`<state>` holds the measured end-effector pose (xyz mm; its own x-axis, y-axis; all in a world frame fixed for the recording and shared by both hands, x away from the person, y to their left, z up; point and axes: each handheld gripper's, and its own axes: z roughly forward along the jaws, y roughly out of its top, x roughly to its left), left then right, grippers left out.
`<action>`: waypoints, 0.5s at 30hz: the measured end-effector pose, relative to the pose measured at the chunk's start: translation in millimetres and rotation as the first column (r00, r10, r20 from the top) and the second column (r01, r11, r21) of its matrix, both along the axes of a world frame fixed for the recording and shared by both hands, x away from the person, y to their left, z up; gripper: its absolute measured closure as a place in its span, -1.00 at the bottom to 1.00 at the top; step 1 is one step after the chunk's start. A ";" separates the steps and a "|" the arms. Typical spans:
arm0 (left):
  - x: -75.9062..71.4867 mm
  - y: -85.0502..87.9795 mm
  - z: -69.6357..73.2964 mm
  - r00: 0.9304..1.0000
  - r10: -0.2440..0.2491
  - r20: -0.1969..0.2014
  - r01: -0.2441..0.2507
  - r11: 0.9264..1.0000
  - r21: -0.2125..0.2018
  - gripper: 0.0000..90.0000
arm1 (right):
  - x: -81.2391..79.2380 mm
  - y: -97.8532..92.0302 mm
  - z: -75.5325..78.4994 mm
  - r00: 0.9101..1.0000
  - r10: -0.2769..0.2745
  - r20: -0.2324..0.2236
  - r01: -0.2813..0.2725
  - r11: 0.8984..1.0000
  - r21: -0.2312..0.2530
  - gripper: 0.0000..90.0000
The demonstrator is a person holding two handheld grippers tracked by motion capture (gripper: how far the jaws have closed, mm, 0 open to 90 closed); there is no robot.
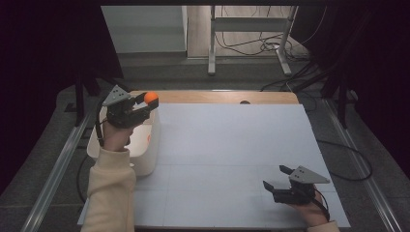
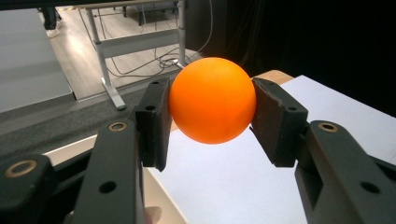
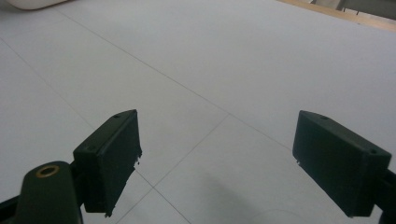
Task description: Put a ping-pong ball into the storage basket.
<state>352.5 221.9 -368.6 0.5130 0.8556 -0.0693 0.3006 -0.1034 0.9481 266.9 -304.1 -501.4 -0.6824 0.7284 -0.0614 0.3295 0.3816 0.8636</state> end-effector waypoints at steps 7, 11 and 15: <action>1.4 8.6 -2.0 0.999 0.044 -0.009 -0.044 0.999 0.010 0.12 | -0.1 0.1 0.0 1.000 0.000 0.000 0.000 1.000 -0.001 -0.65; 2.9 15.1 -4.0 0.997 0.072 -0.019 -0.072 0.997 0.017 0.12 | 0.2 0.1 -0.2 1.000 0.000 -0.001 0.000 1.000 0.002 -0.65; 4.7 19.6 -6.2 0.995 0.090 -0.031 -0.090 0.996 0.020 0.12 | 0.0 0.0 0.0 1.000 -0.001 0.000 0.001 1.000 0.000 -0.65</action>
<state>357.3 241.6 -374.9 0.4317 0.8995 -0.0682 0.3398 -0.0921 0.9360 266.9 -304.1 -501.4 -0.6818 0.7289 -0.0614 0.3300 0.3815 0.8634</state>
